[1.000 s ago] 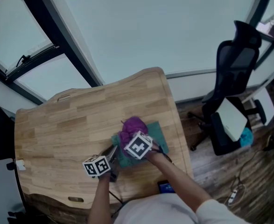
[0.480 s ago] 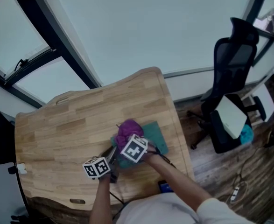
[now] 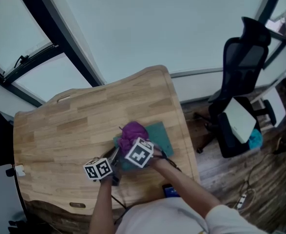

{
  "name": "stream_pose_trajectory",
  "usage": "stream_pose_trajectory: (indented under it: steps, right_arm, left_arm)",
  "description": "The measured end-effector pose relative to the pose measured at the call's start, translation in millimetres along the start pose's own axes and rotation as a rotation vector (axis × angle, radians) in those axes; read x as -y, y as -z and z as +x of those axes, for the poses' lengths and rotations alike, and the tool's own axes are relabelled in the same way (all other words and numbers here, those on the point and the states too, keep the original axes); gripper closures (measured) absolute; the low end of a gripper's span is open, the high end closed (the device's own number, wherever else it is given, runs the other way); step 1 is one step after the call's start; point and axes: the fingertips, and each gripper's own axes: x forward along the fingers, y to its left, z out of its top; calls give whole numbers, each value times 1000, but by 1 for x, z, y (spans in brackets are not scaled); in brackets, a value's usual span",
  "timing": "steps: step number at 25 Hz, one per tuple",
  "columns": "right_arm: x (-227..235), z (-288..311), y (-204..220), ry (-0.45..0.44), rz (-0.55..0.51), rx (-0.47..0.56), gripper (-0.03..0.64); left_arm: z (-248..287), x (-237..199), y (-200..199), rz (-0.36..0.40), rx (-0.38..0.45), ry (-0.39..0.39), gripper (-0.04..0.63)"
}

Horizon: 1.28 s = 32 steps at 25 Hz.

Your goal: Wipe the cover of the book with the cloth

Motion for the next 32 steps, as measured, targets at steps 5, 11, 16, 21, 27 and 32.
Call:
stream_pose_trajectory:
  steps: [5,11,16,21,27,32]
  right_arm:
    - [-6,-5,10,4,-12,3,540]
    - [-11,-6,13,-15,-12,82,538]
    - [4,-24,23,107,-23,160,538]
    - [16,-58,33,213,81,268,538]
    - [13,-107,31,343,200,445,538]
    - [-5,-142,29,441,192,546,538]
  left_arm:
    - [1,0,0,-3,0,2,495]
    - [1,-2,1,7,7,-14,494]
    - [-5,2,-4,40,63,-54,494]
    - [-35,8,-18,125,162,-130,494]
    - [-75,30,-32,227,260,-127,566]
    - [-108,59,-42,320,324,-116,594]
